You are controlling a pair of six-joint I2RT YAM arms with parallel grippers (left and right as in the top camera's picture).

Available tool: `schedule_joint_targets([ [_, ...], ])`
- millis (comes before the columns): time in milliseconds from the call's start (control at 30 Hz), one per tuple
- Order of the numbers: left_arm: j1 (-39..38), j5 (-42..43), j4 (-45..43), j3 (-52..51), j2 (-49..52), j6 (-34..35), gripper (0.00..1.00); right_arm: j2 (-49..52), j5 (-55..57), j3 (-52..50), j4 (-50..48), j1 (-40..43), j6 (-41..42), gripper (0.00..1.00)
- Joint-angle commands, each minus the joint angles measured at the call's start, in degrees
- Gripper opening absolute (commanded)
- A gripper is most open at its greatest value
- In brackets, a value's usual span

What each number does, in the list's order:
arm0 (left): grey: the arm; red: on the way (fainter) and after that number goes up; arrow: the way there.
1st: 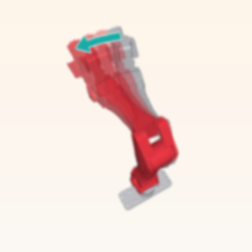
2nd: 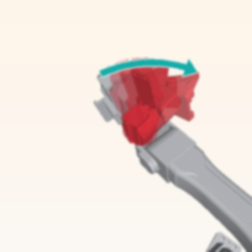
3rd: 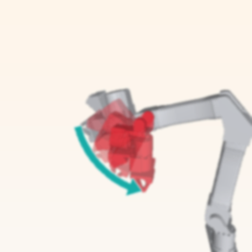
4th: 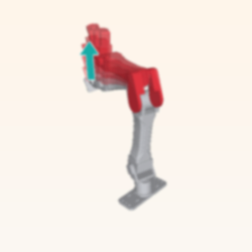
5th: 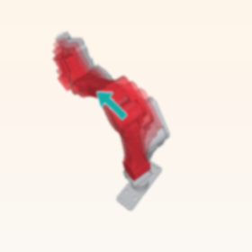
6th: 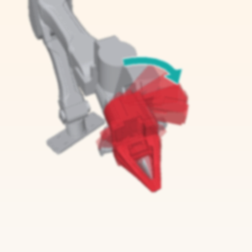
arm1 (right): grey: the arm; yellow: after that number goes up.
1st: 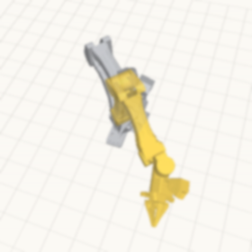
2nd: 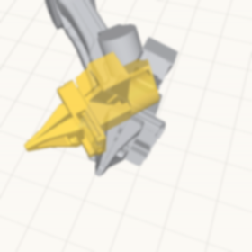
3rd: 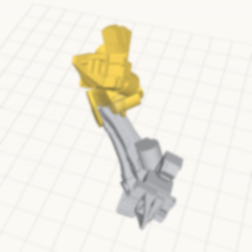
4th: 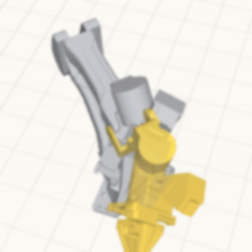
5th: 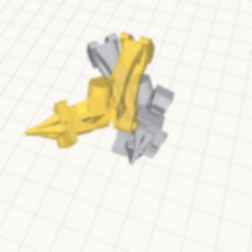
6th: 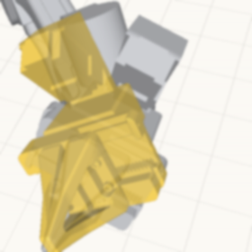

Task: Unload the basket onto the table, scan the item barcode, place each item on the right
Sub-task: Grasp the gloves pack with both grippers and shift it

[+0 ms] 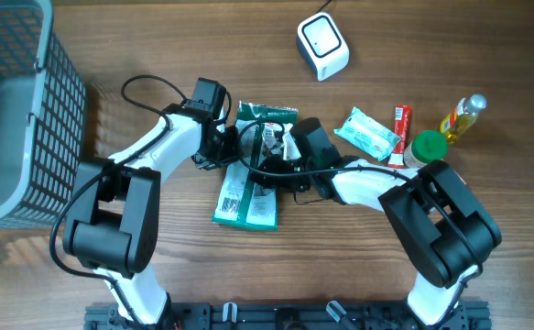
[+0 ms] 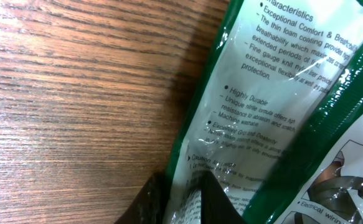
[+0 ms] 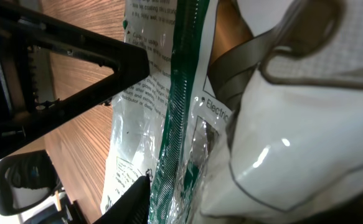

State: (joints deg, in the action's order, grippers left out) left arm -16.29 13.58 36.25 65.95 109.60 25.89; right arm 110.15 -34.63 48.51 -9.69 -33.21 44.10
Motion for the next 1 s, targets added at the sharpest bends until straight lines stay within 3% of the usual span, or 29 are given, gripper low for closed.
schedule_joint_targets([
  [0,-0.7,-0.1,0.1,-1.8,1.0,0.5,0.13,2.0,3.9,-1.2,-0.2,-0.7,-0.7,0.29],
  [300,-0.6,-0.1,-0.1,-1.7,0.7,0.5,0.09,2.0,5.0,-1.2,-0.8,-1.2,-0.7,0.16],
  [400,0.9,-0.1,0.4,0.5,-2.2,0.5,0.19,2.0,5.0,-1.2,-0.6,-1.2,-2.2,0.05],
  [600,5.2,-0.4,-0.1,3.7,-11.8,0.1,0.45,2.0,5.0,-1.2,-0.6,-1.2,-3.6,0.04],
  [733,8.5,-5.6,1.7,3.7,-14.0,0.1,0.49,2.0,5.0,-1.2,-0.7,-1.2,-5.4,0.04],
  [867,12.3,-14.0,5.2,3.4,-13.9,0.0,0.63,2.0,5.0,-1.2,-0.7,-1.2,-6.7,0.04],
  [967,13.6,-15.5,6.2,3.4,-13.9,-0.2,0.66,2.0,5.0,-1.2,-0.9,-1.2,-7.3,0.04],
])
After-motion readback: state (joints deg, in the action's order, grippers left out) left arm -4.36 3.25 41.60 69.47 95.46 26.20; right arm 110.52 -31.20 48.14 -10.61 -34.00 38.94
